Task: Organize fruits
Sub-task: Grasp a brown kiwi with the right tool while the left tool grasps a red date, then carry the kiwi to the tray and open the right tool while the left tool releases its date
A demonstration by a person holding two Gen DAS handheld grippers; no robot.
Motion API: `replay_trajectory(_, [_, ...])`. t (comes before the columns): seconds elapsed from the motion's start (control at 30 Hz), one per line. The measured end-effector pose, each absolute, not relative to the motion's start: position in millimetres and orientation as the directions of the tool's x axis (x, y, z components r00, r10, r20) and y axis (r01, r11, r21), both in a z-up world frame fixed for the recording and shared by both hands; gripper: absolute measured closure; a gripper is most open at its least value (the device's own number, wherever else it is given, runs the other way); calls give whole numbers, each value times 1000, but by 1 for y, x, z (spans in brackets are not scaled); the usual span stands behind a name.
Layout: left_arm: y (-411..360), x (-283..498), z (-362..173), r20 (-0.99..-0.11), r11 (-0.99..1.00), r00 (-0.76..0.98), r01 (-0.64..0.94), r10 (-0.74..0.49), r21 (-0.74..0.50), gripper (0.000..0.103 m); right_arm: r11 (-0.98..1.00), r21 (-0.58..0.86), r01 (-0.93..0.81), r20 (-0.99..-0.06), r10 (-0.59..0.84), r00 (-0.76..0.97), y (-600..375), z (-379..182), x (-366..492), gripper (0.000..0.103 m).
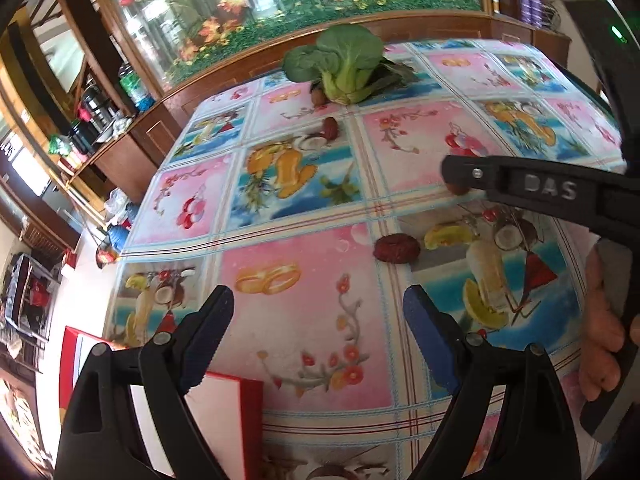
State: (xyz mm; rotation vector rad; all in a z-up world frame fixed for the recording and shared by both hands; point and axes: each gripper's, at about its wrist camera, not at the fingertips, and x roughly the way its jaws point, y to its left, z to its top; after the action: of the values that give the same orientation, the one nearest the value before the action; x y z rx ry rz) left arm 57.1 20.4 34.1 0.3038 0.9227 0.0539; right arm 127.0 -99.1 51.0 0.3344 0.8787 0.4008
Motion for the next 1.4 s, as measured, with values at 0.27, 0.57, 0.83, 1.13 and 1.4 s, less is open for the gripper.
replay_trajectory(0.27, [12, 70, 31, -789, 958, 595, 105, 156, 268, 16, 913, 345, -217, -729, 407, 550, -94, 50, 126, 83])
replay_trajectory(0.57, [3, 91, 22, -802, 968, 586, 116, 115, 223, 18, 917, 341, -207, -764, 399, 507, -103, 53, 125, 83])
replay_trajectory(0.83, [9, 98, 16, -824, 988, 566, 127, 3, 91, 49, 915, 345, -209, -762, 403, 508, -102, 52, 125, 83])
replay_trajectory(1.13, [5, 89, 15, -819, 987, 570, 156, -64, 31, 70, 916, 342, -208, -766, 401, 503, -101, 53, 125, 83])
replay_trajectory(1.4, [12, 65, 23, -805, 996, 590, 91, -59, -6, 70, 915, 358, -189, -774, 404, 488, -101, 54, 123, 83])
